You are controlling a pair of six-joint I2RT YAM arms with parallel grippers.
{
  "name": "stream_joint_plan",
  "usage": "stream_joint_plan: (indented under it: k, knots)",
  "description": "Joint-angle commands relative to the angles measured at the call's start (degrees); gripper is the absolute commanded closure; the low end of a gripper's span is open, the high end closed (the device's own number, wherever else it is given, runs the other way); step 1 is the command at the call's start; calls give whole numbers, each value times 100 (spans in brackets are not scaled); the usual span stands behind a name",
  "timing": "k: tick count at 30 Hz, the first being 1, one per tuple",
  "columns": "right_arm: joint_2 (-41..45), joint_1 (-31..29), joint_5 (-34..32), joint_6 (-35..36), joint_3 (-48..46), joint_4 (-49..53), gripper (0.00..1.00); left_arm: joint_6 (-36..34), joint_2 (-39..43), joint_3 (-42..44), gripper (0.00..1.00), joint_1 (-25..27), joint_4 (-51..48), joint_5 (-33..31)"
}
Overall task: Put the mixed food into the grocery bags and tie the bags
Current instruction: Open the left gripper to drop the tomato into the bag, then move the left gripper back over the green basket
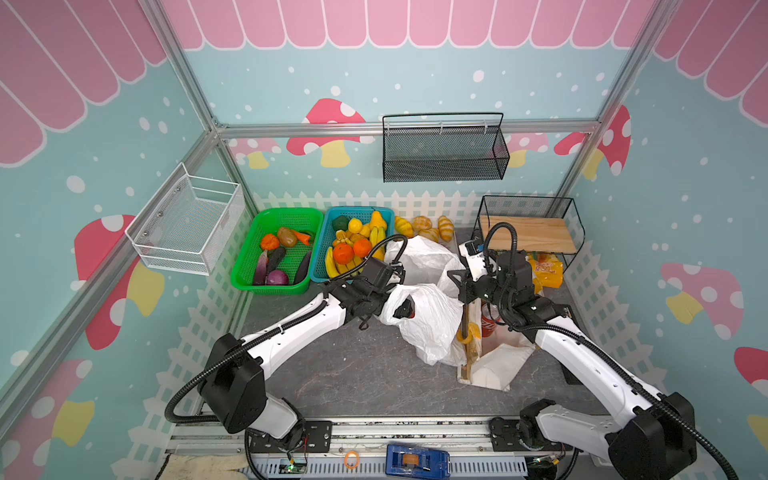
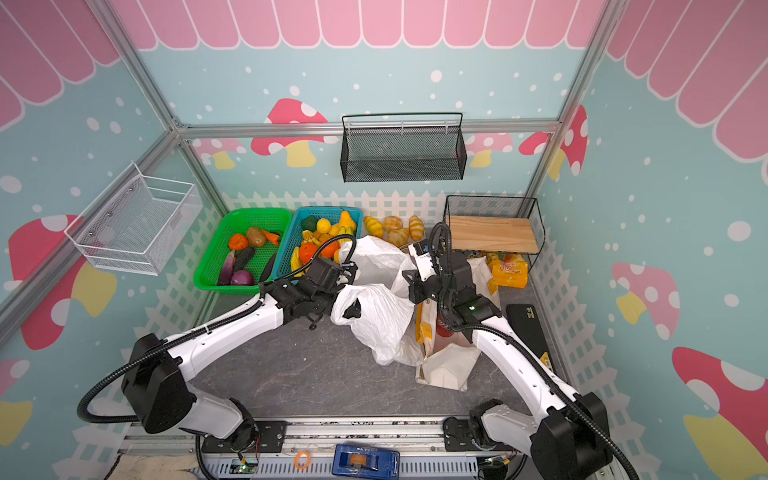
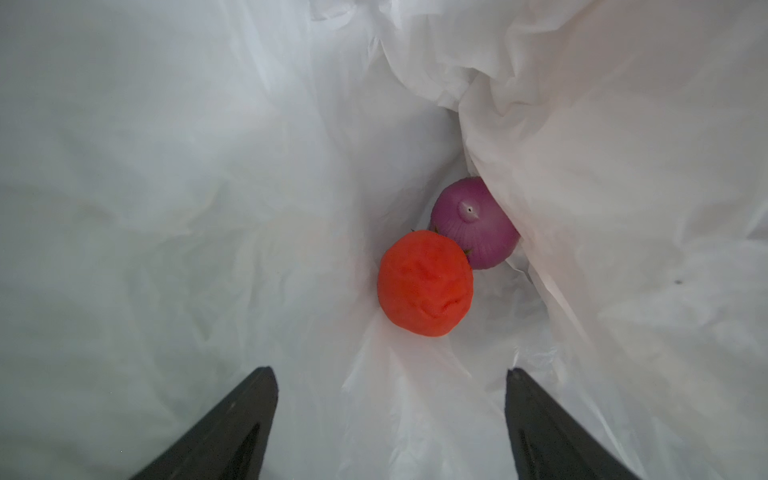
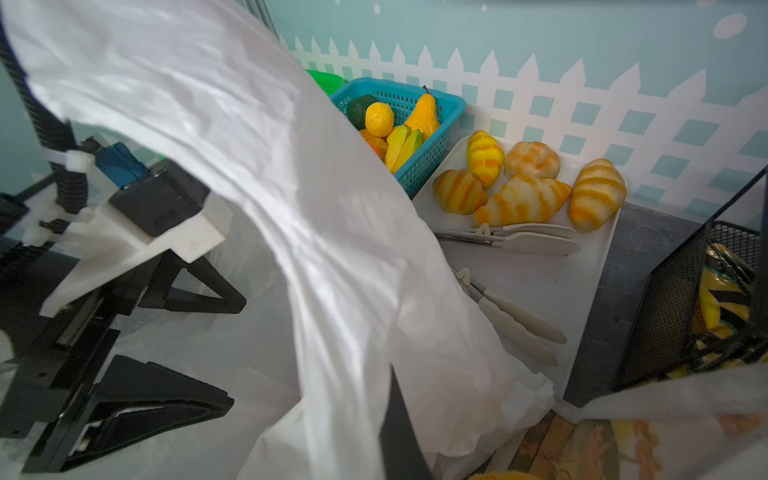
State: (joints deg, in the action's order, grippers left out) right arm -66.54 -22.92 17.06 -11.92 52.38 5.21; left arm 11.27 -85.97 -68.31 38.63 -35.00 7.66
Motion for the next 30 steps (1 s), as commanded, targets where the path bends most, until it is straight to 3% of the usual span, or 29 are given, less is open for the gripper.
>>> stream_joint_plan:
  k: [1, 7, 14, 19, 23, 26, 30]
  knots:
    - [-34, 20, -123, 158, 148, 54, 100, -160, 250, -176, 12, -39, -48, 1]
    - [-102, 18, -120, 153, 138, 50, 100, 110, 915, 170, 13, -244, 629, 592]
    - [-157, 18, -124, 170, 124, 23, 100, 1101, 1923, 1021, 13, -1282, 1889, 1724]
    - [-175, 20, -116, 179, 126, -2, 100, 1734, 2272, 1192, 15, -2233, 1714, 915]
    - [-166, 21, -73, 182, 101, -27, 100, 1956, 2273, 1129, 16, -2960, 1360, -244]
    - [-183, 22, 15, 184, 89, -72, 100, 1904, 2021, 1048, 15, -3276, 1295, -1123]
    - [-188, 15, 112, 206, 89, -91, 100, 1902, 1339, 828, 14, -3737, 1353, -1441]
